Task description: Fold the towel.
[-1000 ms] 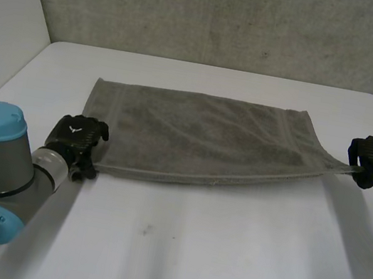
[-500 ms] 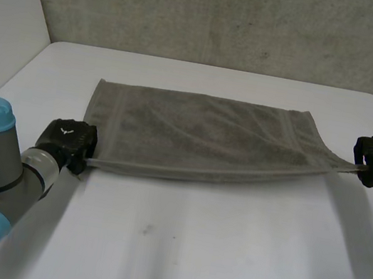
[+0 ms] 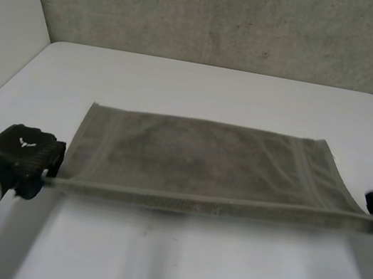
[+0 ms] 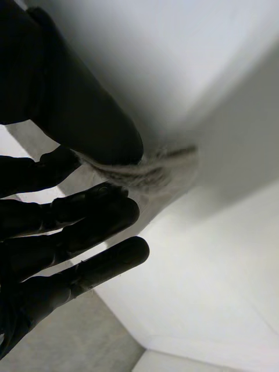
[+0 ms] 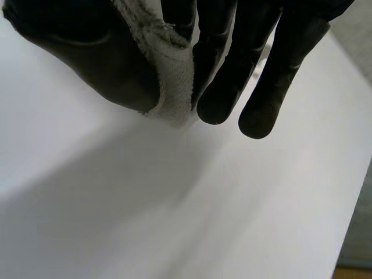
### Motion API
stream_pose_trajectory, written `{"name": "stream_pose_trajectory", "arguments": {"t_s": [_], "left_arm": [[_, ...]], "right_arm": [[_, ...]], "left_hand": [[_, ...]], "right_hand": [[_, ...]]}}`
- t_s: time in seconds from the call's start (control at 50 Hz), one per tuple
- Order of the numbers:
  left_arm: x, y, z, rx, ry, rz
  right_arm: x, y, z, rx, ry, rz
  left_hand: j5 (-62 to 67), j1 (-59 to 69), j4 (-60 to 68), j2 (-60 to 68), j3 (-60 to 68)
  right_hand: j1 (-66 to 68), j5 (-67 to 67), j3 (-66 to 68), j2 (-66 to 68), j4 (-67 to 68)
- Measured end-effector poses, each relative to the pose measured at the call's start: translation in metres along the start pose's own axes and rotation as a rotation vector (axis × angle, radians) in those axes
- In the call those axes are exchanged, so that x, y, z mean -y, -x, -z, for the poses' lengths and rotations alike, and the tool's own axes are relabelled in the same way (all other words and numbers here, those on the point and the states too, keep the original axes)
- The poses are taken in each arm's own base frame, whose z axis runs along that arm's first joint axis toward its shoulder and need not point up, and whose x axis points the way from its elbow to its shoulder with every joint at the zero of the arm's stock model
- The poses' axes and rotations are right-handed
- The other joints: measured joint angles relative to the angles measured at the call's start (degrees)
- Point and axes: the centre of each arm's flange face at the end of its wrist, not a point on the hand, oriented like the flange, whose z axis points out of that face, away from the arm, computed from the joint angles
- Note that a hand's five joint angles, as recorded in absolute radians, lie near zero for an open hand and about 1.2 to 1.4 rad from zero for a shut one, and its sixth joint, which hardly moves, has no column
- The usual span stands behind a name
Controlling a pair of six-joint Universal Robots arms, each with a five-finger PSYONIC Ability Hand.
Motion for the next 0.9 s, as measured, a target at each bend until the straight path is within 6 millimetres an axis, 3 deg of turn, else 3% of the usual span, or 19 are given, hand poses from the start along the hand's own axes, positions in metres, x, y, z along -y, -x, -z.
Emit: {"name": "stream_pose_trajectory", "arguments": {"t_s": [0.1,0.18,0.32,0.46,0.64,0.84,0.88,0.9], "left_arm": [[0.001,-0.001,0.018,-0.030,-0.048,-0.071],[0.003,0.002,0.012,-0.056,-0.095,-0.112],[0.012,0.009,-0.041,-0.091,-0.181,-0.129],[0.028,0.001,-0.117,-0.110,-0.275,-0.063],[0.040,0.010,-0.203,0.008,-0.337,0.007],[0.038,0.012,-0.248,0.058,-0.365,-0.001],[0.037,0.011,-0.251,0.057,-0.367,-0.003],[0.036,0.010,-0.253,0.055,-0.368,-0.003]], "right_arm": [[-0.006,-0.007,0.014,0.011,0.016,0.026],[-0.002,-0.015,0.013,-0.014,-0.025,0.023],[0.015,-0.025,-0.020,-0.036,-0.117,-0.020],[0.051,-0.017,-0.078,-0.074,-0.176,-0.028],[0.081,-0.029,-0.142,-0.288,-0.269,-0.015],[0.097,-0.020,-0.180,-0.329,-0.337,0.016],[0.098,-0.018,-0.185,-0.333,-0.341,0.020],[0.098,-0.016,-0.189,-0.337,-0.340,0.022]], "left_hand": [[0.00,0.22,0.01,0.01,0.00],[0.00,0.23,0.01,0.01,0.01],[0.00,0.43,0.03,0.02,0.02],[0.00,0.71,0.06,0.03,0.02],[0.00,0.72,0.11,0.05,0.03],[0.00,0.71,-0.17,-0.23,-0.19],[-3.41,-4.01,-4.71,-5.99,-5.96],[-14.78,-15.38,-16.30,-17.78,-17.49]], "right_hand": [[0.00,0.00,0.00,0.00,0.00],[0.00,0.00,0.00,0.00,0.00],[0.00,0.04,0.01,0.00,0.00],[0.00,0.41,0.23,0.00,0.00],[0.00,0.41,0.25,0.00,0.00],[-0.71,0.03,-0.08,-0.71,-0.33],[-12.92,-12.41,-12.75,-13.28,-12.19],[-26.10,-25.74,-25.68,-26.66,-26.20]]}}
